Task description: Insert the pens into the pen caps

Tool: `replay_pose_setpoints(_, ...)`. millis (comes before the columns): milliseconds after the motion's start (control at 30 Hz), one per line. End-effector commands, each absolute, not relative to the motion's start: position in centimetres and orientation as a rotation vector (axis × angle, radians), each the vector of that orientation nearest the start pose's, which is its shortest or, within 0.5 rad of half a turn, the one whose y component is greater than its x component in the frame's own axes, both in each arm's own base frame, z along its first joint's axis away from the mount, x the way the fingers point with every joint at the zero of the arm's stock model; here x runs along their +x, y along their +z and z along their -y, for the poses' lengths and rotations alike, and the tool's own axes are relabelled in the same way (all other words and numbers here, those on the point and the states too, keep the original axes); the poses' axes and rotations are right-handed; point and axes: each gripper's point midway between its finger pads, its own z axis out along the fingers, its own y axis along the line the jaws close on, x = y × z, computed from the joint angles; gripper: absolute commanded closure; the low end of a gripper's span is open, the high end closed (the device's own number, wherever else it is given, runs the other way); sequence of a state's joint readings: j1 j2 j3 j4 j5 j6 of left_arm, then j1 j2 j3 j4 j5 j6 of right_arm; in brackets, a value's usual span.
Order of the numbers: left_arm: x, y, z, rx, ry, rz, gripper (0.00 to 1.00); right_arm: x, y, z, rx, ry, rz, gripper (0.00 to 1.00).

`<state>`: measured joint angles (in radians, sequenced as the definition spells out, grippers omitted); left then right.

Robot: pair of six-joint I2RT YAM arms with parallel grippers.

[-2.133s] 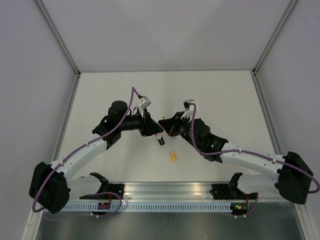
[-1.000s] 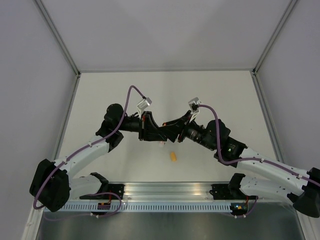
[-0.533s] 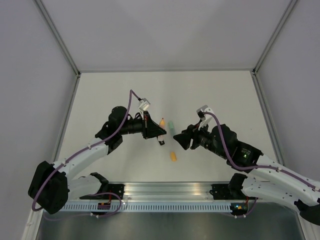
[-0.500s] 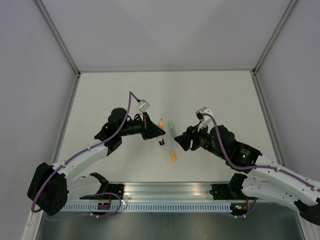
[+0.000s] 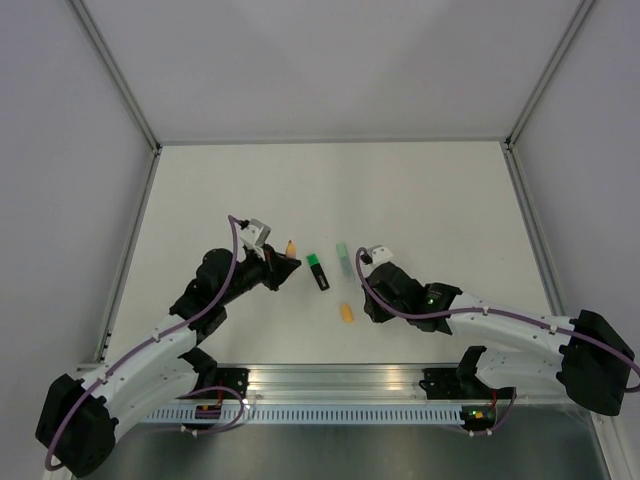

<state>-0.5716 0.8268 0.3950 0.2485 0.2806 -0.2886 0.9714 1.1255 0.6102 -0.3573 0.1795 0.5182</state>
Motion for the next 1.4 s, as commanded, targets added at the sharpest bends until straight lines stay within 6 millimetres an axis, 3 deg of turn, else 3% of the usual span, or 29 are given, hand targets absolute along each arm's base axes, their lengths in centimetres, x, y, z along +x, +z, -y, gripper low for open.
replay_pose_setpoints(0,24.8,18.7,21.0,0.431,-0.759,-1.723,0.98,16.8,7.2,-24.3,-0.439,0.534,-2.419,0.82)
replay_pose_setpoints(67,24.9,18.8,20.5,0.405,-0.735,-1.718,0.98,16.4,7.1,-25.3,-0.413,0.624,-2.404,0.93)
replay_pose_setpoints(167,25.1,19.0,19.6,0.367,-0.695,-1.716,0.98,15.5,7.3,-26.8,-0.384,0.758,-2.383,1.00)
replay_pose_setpoints(633,25.5,19.0,18.7,0.322,-0.654,-1.710,0.98,15.4,6.0,-30.0,-0.353,0.788,-2.340,1.00)
replay_pose_setpoints(833,25.4,19.3,18.8,0.325,-0.659,-1.702,0.98,15.5,4.2,-29.8,-0.343,0.748,-2.364,1.00)
replay_pose_setpoints(1067,25.4,19.0,18.8,0.326,-0.658,-1.710,0.98,16.4,2.1,-28.0,-0.295,0.616,-2.375,1.00)
replay_pose_setpoints(1367,25.5,18.9,18.8,0.326,-0.657,-1.713,0.98,18.7,3.0,-23.8,-0.186,0.343,-2.315,1.00)
